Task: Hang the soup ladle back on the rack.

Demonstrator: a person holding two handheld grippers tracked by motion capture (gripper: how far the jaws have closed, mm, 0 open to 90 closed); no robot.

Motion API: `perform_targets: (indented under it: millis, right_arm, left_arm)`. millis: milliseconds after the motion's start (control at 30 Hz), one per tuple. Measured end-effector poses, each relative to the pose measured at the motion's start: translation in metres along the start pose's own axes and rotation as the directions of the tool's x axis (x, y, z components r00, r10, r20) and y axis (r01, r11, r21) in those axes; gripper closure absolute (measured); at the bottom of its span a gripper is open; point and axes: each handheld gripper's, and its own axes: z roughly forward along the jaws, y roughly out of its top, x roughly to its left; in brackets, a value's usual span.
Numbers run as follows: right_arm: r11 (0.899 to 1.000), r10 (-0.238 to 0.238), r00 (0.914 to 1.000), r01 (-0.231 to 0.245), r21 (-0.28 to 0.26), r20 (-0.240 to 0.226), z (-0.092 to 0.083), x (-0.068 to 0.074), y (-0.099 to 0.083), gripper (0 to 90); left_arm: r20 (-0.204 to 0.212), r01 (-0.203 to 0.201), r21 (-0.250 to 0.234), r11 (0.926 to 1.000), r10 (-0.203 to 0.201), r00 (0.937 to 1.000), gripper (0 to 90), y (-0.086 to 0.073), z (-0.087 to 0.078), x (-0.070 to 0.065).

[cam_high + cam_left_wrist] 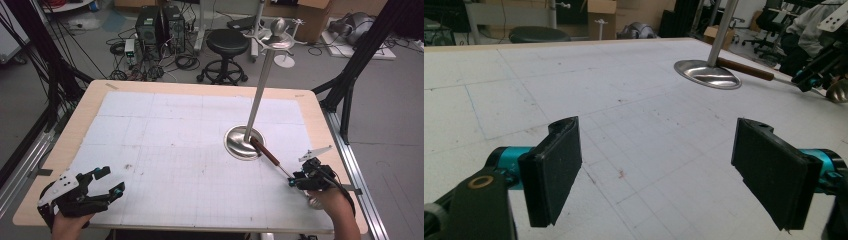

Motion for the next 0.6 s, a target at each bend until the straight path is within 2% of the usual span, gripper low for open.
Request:
perform_targets:
  millis: [67,367,467,600]
  right_arm:
    - [1.000,-0.003,1.0000,0.003,0.015,0.004,0.0018,-0.0006,0.0006,67.4]
    - [1.000,0.011,0.9999,-0.011,0.022,-0.002,0.0057,-0.0025,-0.0020,77.1]
    - [0.999,-0.019,0.9998,0.019,0.030,-0.010,0.0064,-0.0012,-0.0002,82.5]
    - [0.999,-0.014,0.9999,0.014,0.040,-0.007,0.0061,-0.0007,0.0008,83.0]
  left_arm:
    - [-0.001,0.001,0.000,1.0000,-0.001,1.0000,20.5,0.0000,-0.0001,-0.0001]
    - [-0.003,0.002,0.003,1.0000,-0.002,1.0000,20.6,-0.0001,-0.0005,0.0007]
    - [-0.004,0.001,0.006,1.0000,-0.001,1.0000,20.6,-0.0001,-0.0003,0.0006]
    - [-0.005,0.001,0.006,1.0000,-0.001,1.0000,20.7,-0.0001,-0.0005,0.0007]
